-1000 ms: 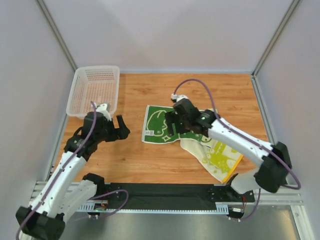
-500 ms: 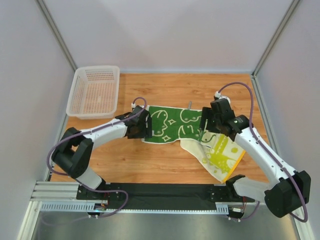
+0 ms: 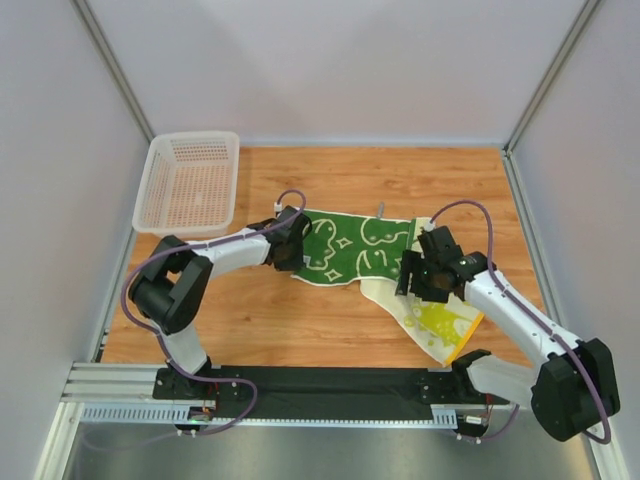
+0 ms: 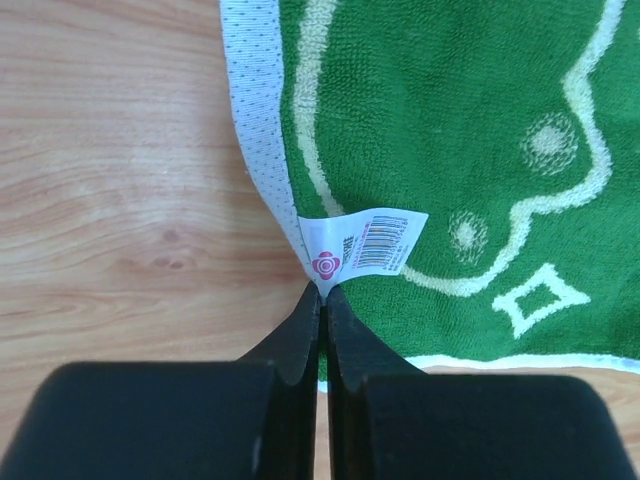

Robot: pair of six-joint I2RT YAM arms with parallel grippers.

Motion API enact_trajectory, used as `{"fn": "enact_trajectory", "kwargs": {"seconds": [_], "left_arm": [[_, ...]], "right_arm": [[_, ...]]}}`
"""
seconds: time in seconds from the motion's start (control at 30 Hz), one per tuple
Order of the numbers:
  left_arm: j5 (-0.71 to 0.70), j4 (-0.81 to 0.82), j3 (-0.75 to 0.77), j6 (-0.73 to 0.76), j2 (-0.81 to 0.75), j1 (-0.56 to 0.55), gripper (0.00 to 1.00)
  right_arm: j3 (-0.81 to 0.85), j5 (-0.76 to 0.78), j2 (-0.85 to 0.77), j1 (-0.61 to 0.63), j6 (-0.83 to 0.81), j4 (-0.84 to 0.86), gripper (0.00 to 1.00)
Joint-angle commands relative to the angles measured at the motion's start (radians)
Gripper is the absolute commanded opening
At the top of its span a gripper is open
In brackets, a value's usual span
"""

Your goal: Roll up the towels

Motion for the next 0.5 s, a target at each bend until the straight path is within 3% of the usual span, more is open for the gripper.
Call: {"fn": "enact_trajectory", "kwargs": {"seconds": [0.0,0.17,0.27,0.3,0.37,0.4,0.47], "left_arm": [[-0.032,-0.066,0.033,0.017,-0.049,-0.001,0.0],[-0.054,-0.122,0.039,0.026,-0.185,0.031,0.0],[-0.06,-0.155,0.054,0.043,-0.203,0.034,0.0],[-0.062,-0.159,0.053,0.046,-0.204,0.034,0.0],[-0.063,-0.164,0.036,0.046,-0.213,0.036,0.0],[-0.062,-0.162,0.027,0.044,-0.221,0.039,0.0],[-0.065,-0.159,-0.005,0.043,-0.245,0.05,0.0]], "right_arm": [[-0.055,-0.117,-0.026,0.003,0.046,0.045,0.71],[-0.108,-0.14,0.071,0.058,0.102,0.101,0.7],[-0.127,-0.125,0.16,0.097,0.105,0.145,0.59],[-0.127,-0.111,0.183,0.104,0.103,0.151,0.49],[-0.124,-0.083,0.246,0.126,0.099,0.17,0.42],[-0.124,-0.08,0.266,0.129,0.095,0.176,0.3],[-0.122,-0.072,0.285,0.13,0.091,0.184,0.17]]}}
